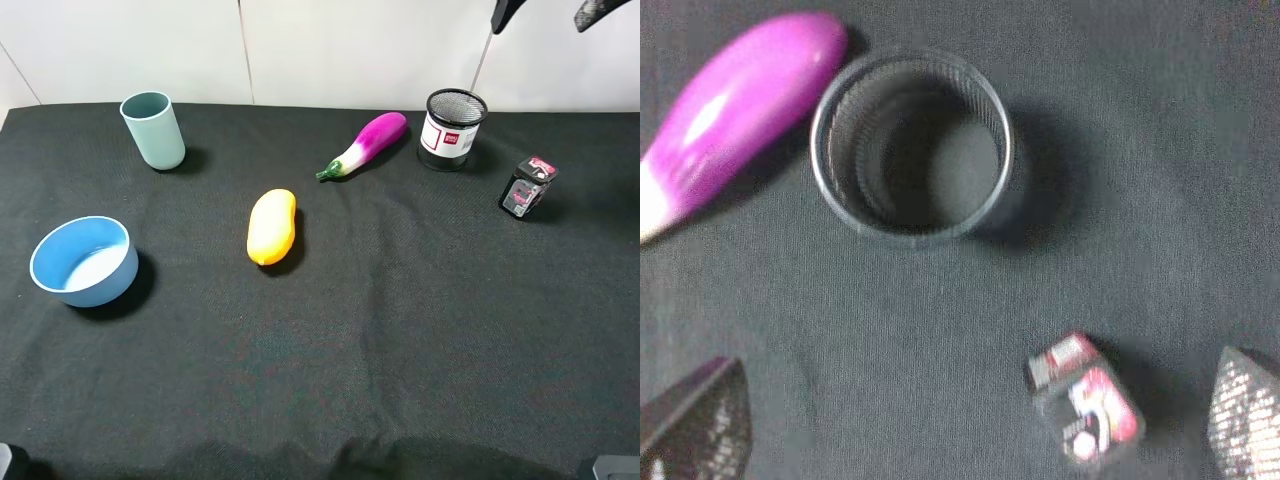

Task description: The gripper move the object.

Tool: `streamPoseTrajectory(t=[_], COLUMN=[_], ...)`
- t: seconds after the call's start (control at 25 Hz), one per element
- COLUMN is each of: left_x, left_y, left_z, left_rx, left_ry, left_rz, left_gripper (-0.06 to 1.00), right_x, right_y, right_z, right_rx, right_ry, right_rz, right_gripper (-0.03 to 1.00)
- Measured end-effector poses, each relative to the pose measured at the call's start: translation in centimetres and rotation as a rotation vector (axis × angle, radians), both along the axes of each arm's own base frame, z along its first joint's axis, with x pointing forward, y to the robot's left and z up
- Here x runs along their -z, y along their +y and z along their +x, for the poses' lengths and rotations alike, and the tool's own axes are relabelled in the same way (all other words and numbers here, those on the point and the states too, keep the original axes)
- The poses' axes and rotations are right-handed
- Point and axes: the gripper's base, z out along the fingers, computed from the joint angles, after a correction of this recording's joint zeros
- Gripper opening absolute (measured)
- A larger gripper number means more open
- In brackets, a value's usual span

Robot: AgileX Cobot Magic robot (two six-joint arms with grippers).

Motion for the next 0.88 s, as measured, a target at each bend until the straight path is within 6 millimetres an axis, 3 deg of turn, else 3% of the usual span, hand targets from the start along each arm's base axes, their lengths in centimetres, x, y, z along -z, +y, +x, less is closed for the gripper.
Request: streamPoseTrajectory(t=[0.48,0.88], left_x=[0.0,0.0], left_y=[0.0,0.0], left_z=[0.0,0.0], left_rx=[0.0,0.0], left_ry=[0.0,0.0], left_rz=[0.0,0.0], left_gripper=[0.99,0.99], right_x=[-2.2,-1.2], right_y=[-1.0,-2.0], right_z=[-6.6,-12.9], right_rx=[-0.001,-0.006], right_ry=[-0.008,0.039], right_rz=[0.002,-0.003], right_gripper=[0.69,0.69])
